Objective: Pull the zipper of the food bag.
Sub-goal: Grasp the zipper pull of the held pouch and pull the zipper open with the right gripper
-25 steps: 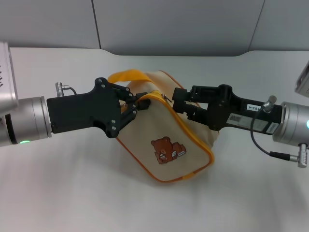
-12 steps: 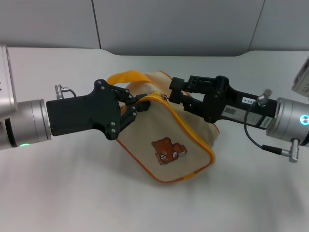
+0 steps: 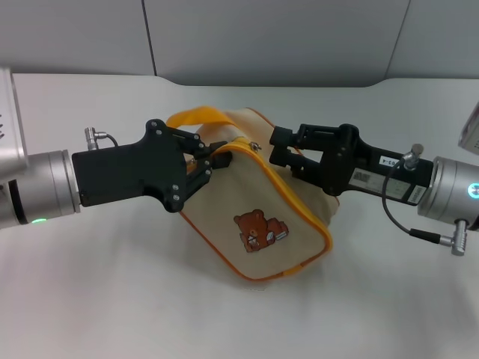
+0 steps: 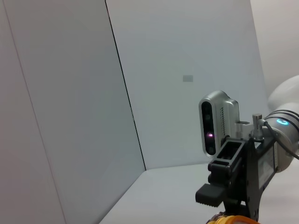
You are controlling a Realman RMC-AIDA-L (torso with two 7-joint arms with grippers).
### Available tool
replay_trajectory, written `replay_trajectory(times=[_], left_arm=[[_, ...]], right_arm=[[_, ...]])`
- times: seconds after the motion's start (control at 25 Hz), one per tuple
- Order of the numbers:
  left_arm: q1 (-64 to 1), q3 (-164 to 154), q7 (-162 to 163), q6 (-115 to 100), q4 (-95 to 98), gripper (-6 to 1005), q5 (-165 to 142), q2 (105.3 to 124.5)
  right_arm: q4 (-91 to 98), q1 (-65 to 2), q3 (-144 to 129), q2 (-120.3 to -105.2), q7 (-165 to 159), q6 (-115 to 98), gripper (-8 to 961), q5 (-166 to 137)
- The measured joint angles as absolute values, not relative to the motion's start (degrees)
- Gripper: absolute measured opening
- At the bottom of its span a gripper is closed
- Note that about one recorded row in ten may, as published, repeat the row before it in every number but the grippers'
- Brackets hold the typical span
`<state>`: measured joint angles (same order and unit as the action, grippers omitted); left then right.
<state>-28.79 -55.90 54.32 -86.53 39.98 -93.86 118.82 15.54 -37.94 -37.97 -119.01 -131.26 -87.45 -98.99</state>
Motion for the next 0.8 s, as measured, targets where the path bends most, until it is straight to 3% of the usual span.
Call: replay_trajectory(times=[0.8], left_arm=[[-29.3, -56.2, 54.3, -86.5, 39.6, 57, -93.1, 118.82]], right_arm=[[13.9, -40.5, -37.8, -119.29, -131.1, -86.8, 351, -98.8]])
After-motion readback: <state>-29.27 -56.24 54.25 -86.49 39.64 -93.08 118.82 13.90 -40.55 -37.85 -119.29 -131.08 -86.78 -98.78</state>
